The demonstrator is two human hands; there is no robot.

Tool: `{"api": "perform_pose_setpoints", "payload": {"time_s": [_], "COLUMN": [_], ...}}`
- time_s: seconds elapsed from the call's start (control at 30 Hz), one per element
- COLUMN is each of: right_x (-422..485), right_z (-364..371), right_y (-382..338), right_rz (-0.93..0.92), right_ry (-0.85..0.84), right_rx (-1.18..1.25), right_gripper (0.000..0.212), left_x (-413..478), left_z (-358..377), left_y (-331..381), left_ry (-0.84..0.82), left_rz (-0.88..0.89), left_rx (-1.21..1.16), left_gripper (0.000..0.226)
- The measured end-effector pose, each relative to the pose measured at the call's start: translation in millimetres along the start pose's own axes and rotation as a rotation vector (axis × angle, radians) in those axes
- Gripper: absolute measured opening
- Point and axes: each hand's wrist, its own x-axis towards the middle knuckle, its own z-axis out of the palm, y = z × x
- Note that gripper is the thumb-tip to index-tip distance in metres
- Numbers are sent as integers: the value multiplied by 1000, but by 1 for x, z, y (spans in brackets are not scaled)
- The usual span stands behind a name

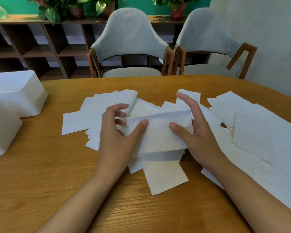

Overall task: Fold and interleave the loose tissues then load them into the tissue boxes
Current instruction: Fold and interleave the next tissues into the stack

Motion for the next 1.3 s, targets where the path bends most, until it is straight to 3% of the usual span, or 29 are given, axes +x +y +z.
{"api": "perform_pose_setpoints", "payload": {"time_s": [0.17,0.3,0.43,0.53,0.63,0.7,0.77,0.9,1.07,1.3], "right_x": [3,2,-3,-2,2,4,5,6,5,4], "right_z": [-5,-7,-9,-8,-10,-12,-12,-10,-9,-7], "right_y": [2,1,2,6,10,11,12,13,13,13], "right_rz": [-8,-4,-1,21,67,78,88,75,48,40], "right_ry": [9,-65,-179,-155,-85,-57,-38,-26,-62,-92], "right_rx": [27,62,51,-22,-50,-63,-75,-77,-70,-52], "right_gripper": [64,65,33,29,30,30,29,29,30,31], "left_x": [1,0,2,1,-1,-4,-7,-16,-25,-28], "left_z": [-4,-1,-2,-1,-1,-2,-1,5,13,15], "left_y": [10,5,-1,-2,-2,-1,-1,-5,0,9], "left_ry": [-284,-194,-145,-155,-94,-195,-424,-717,-855,-899], "left_rz": [-153,-71,-22,39,300,478,555,478,550,532], "left_rx": [-245,-214,-198,-104,173,270,297,364,469,489], "left_gripper": [46,51,56,61,64,48,28,19,31,17]}}
